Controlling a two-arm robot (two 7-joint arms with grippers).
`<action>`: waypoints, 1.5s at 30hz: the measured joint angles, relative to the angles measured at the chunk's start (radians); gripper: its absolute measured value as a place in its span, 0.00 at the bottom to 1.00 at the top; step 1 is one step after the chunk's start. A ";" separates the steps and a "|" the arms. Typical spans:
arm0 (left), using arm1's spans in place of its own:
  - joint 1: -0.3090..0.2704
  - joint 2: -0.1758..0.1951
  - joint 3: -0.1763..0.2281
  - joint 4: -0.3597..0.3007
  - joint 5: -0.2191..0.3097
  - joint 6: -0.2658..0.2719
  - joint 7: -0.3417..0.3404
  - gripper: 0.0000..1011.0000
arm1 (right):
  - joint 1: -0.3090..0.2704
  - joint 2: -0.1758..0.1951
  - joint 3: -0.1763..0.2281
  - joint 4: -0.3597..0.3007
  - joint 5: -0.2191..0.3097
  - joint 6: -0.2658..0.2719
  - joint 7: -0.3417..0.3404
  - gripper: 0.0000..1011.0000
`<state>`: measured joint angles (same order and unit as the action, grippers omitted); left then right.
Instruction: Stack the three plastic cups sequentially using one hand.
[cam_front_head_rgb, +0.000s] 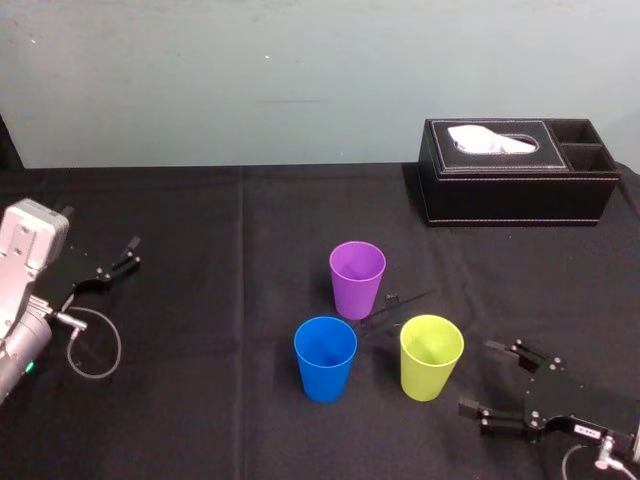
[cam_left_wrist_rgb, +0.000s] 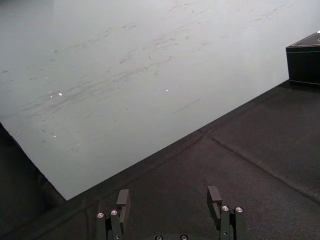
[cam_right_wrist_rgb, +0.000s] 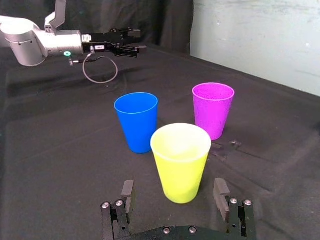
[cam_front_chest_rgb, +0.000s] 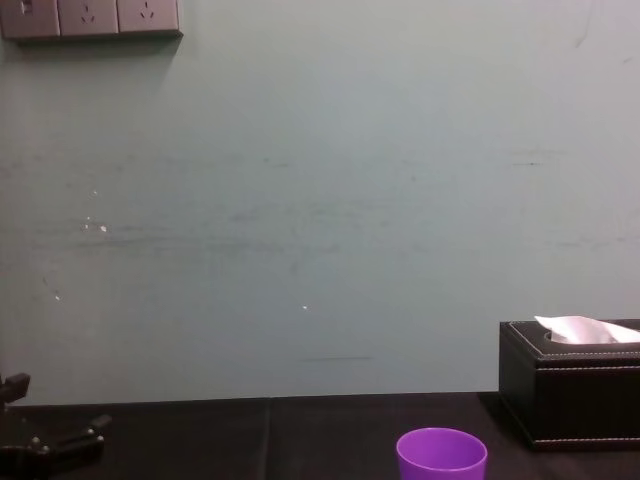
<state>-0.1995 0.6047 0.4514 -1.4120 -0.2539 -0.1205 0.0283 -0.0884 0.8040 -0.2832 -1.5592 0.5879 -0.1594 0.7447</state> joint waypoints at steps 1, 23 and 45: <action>0.000 0.000 0.000 0.000 0.000 0.000 0.000 1.00 | 0.008 -0.006 -0.005 0.005 0.003 0.008 0.004 0.99; 0.000 0.000 0.000 0.000 0.000 0.000 0.000 1.00 | 0.110 -0.063 -0.074 0.081 0.015 0.055 0.012 0.99; 0.000 0.000 0.000 0.000 0.000 0.000 0.000 1.00 | 0.182 -0.127 -0.136 0.113 -0.076 0.045 -0.041 0.99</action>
<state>-0.1995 0.6047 0.4515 -1.4120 -0.2539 -0.1205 0.0283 0.0935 0.6774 -0.4189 -1.4460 0.5124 -0.1140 0.7038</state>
